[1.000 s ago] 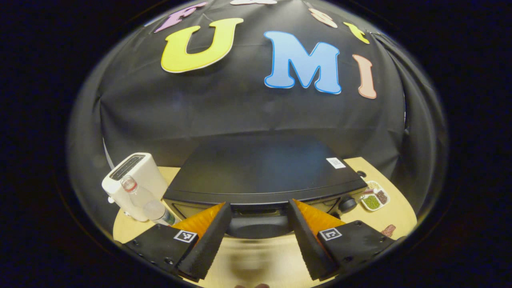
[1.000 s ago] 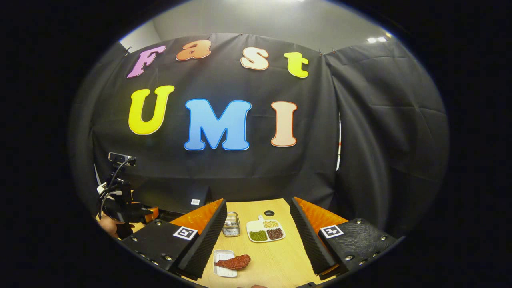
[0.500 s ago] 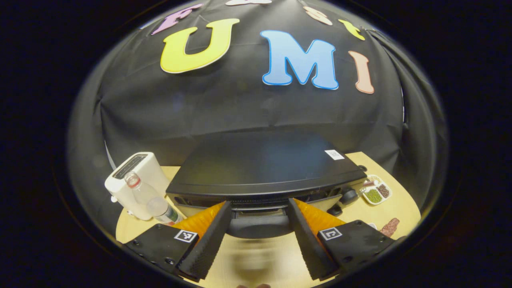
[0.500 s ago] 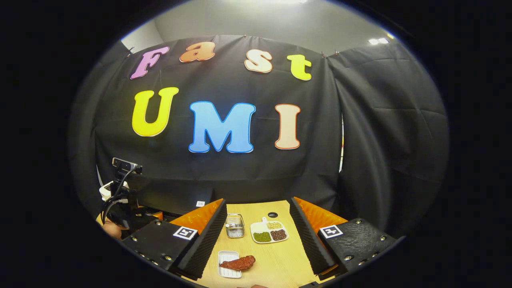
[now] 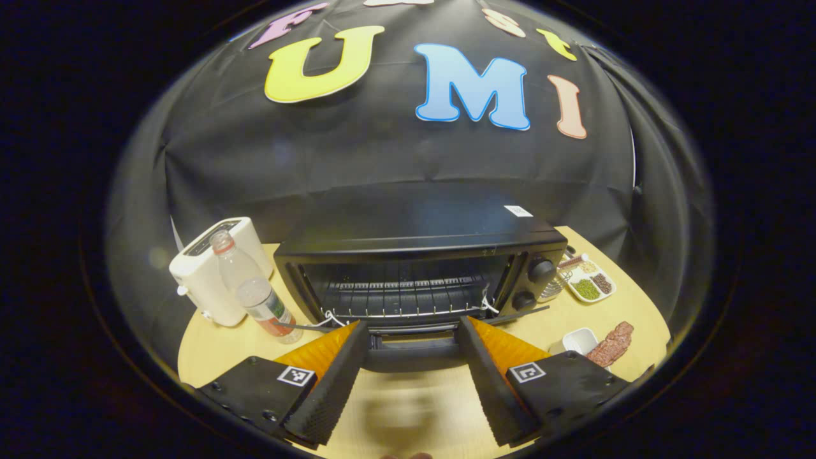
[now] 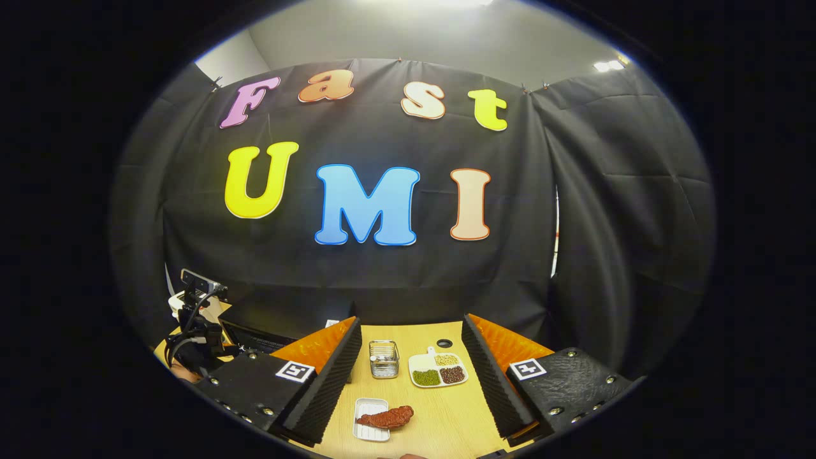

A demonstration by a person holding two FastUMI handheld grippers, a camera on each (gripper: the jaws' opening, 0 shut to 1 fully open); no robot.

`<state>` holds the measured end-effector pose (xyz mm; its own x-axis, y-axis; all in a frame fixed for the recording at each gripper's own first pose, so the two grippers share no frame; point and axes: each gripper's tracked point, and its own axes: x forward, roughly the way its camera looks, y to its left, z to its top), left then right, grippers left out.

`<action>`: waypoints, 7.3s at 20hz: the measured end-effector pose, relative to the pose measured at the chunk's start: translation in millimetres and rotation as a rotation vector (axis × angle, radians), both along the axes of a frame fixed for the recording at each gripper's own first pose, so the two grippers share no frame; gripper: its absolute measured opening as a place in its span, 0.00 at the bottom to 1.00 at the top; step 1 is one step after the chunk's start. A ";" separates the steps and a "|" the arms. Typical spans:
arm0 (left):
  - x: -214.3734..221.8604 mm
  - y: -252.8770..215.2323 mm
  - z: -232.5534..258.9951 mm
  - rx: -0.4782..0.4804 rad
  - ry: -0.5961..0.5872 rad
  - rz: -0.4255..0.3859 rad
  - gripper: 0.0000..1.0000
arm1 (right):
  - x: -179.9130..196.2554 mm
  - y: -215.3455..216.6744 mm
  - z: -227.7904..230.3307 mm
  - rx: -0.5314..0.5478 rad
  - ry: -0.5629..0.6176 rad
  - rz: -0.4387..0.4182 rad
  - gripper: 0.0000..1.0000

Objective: Open the electric oven with the left hand, put the food in, and close the electric oven.

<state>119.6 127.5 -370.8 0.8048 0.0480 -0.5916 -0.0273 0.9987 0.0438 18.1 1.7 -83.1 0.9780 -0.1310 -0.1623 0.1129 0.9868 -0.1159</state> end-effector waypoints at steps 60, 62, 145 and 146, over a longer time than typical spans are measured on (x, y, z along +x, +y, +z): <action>-121.3 9.5 256.5 0.131 -0.386 0.323 0.98 | 33.9 -9.7 -324.7 1.071 0.723 0.240 0.16; -121.3 8.9 256.4 0.130 -0.393 0.317 0.99 | 34.7 -6.6 -320.0 1.093 0.710 0.258 0.15; -75.8 51.3 249.7 -0.050 -0.400 0.010 0.91 | 74.2 101.8 -93.3 0.337 0.157 0.116 0.57; -72.4 41.2 251.8 -0.054 -0.403 -0.003 0.91 | 70.5 97.7 -73.9 0.313 0.123 0.112 0.57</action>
<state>47.2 168.7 -119.1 0.9729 0.0227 -0.2301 -0.0286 0.9993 -0.0223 88.6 99.5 -157.0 0.9540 0.0510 -0.2955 0.0059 0.9820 0.1886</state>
